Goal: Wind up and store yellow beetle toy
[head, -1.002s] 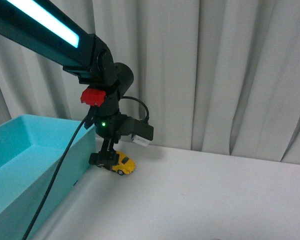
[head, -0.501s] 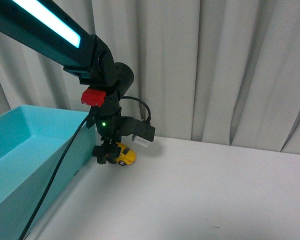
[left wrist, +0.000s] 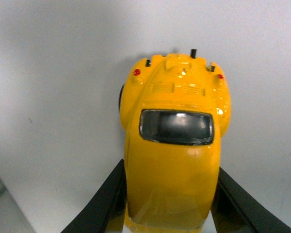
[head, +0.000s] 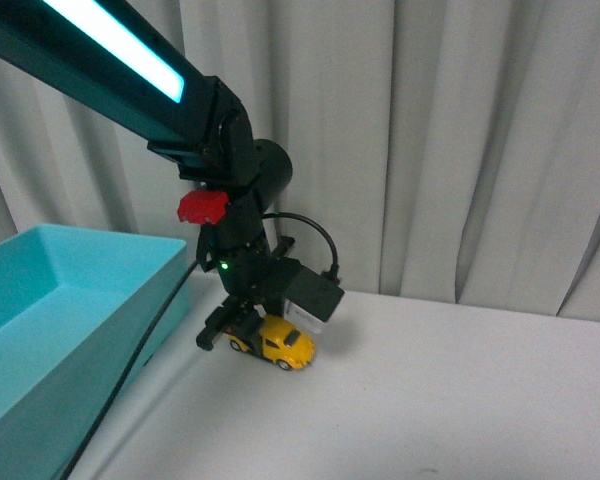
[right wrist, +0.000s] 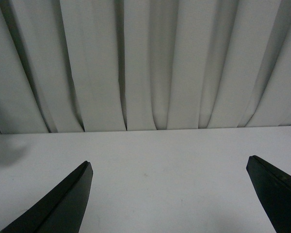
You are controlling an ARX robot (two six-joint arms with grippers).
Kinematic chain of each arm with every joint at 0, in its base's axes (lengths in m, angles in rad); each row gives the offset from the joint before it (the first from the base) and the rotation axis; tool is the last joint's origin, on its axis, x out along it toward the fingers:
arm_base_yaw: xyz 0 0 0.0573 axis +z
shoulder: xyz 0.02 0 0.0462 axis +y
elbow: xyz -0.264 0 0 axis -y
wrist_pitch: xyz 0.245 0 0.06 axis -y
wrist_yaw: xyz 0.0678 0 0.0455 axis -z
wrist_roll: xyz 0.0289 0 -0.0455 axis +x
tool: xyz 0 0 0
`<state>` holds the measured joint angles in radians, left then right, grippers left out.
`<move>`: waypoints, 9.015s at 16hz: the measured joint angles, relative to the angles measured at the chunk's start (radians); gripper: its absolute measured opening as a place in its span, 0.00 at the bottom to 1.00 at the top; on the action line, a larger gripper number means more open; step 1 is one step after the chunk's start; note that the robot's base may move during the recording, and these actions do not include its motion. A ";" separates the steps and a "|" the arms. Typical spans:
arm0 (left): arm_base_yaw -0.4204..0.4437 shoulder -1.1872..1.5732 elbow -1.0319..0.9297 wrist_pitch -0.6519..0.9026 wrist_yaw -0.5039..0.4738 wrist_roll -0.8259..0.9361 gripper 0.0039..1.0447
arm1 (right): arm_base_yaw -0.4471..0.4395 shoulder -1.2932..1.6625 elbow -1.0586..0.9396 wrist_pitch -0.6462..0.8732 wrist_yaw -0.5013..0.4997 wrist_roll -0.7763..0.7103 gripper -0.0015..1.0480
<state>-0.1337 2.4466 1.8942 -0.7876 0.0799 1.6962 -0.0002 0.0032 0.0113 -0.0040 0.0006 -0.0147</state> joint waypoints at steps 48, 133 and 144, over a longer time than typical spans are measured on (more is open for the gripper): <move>0.546 -0.467 -0.240 0.074 0.014 -1.096 0.94 | 0.000 0.000 0.000 0.000 0.000 0.000 0.94; 0.134 -2.444 -1.887 0.784 -0.080 -1.693 0.94 | 0.000 0.000 0.000 0.000 0.000 0.000 0.94; 0.134 -2.444 -1.887 0.789 -0.080 -1.693 0.94 | 0.000 0.000 0.000 0.003 0.000 0.000 0.94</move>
<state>0.0006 0.0025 0.0071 0.0010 -0.0006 0.0029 -0.0002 0.0036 0.0113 -0.0006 0.0006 -0.0147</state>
